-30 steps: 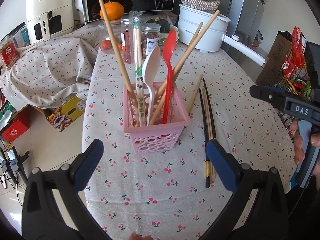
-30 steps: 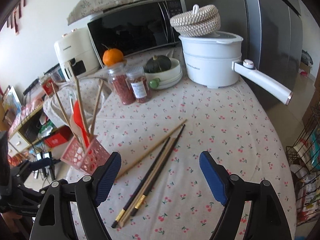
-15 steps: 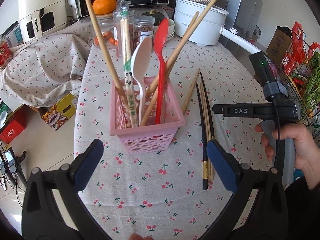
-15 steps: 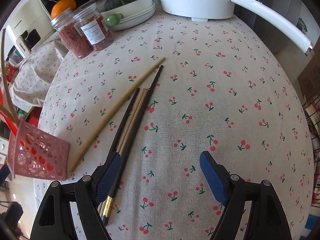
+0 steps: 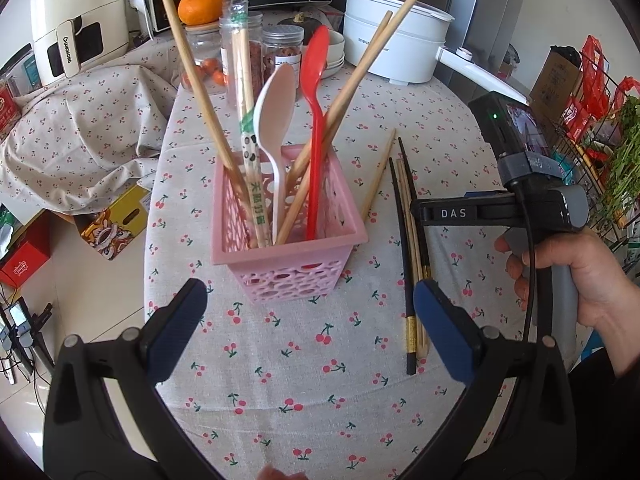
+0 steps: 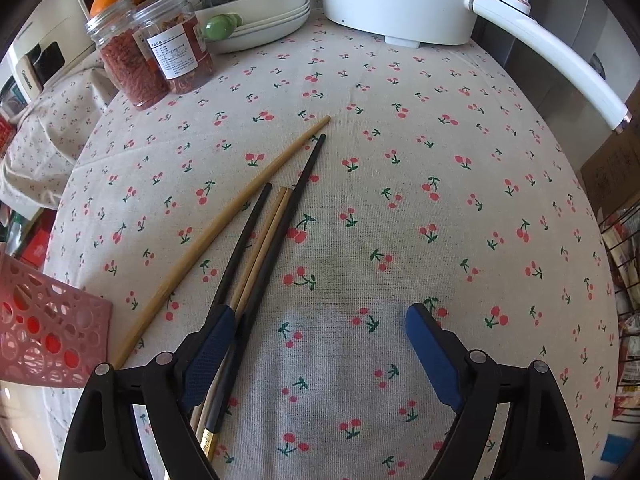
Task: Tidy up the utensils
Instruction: 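Move the right tool to a black chopstick and grasp it, then lift the black chopstick with the right tool while the left tool grasps a light wooden chopstick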
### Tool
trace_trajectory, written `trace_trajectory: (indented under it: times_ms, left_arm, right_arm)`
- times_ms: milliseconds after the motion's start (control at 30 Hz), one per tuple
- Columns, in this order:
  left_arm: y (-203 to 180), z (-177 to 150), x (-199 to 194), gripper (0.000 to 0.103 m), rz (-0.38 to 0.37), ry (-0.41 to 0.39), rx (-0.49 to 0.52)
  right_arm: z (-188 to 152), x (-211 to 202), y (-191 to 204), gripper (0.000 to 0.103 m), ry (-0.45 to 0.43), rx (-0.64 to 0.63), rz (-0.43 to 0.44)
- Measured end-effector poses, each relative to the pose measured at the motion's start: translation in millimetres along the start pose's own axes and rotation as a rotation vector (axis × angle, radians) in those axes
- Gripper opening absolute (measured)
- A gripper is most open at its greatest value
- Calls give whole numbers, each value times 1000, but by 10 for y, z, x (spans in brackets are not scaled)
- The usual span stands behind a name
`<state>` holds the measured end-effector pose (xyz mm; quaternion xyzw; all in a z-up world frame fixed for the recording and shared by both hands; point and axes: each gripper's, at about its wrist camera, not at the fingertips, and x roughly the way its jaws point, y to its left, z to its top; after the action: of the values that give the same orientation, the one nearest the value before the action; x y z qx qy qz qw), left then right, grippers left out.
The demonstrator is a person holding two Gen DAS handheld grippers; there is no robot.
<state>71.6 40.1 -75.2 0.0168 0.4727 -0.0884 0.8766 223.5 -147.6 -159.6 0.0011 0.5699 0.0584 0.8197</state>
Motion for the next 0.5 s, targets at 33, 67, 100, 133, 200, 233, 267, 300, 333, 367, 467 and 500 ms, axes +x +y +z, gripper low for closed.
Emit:
trace_trajectory:
  times_ms: [33, 67, 100, 133, 200, 233, 267, 300, 333, 367, 467, 500]
  left_arm:
    - [-2, -3, 7, 102, 0, 1, 5]
    - [-12, -9, 14, 102, 0, 4, 11]
    - [-29, -15, 22, 102, -1, 8, 18]
    - [-48, -22, 32, 102, -2, 13, 25]
    - [-93, -28, 47, 102, -3, 20, 35]
    - [-118, -29, 54, 102, -3, 23, 40]
    - [-141, -29, 56, 102, -5, 25, 45]
    - [-163, -29, 57, 102, -7, 25, 50]
    - [-178, -30, 57, 102, -10, 25, 55]
    - [-201, -30, 57, 102, -13, 25, 61]
    - [-294, -32, 62, 102, -18, 16, 87]
    - [-341, -38, 62, 102, -22, 10, 103]
  right_arm:
    - [-3, -3, -22, 88, 4, -2, 1]
    - [-13, -9, -42, 88, 7, -5, -3]
    - [-13, 0, -47, 88, 12, -11, -11]
    - [-17, 1, -55, 88, 14, -19, -17]
    - [-40, -1, -79, 87, 25, -43, -44]
    - [-58, -13, -103, 87, 25, -49, -49]
    - [-71, -27, -140, 86, 33, -47, -47]
    - [-75, -37, -170, 83, 41, -46, -46]
    - [-76, -52, -197, 80, 45, -50, -45]
    - [-78, -69, -225, 74, 47, -55, -43]
    - [-93, -122, -342, 52, 46, -63, -38]
    - [-93, -133, -378, 41, 45, -67, -35]
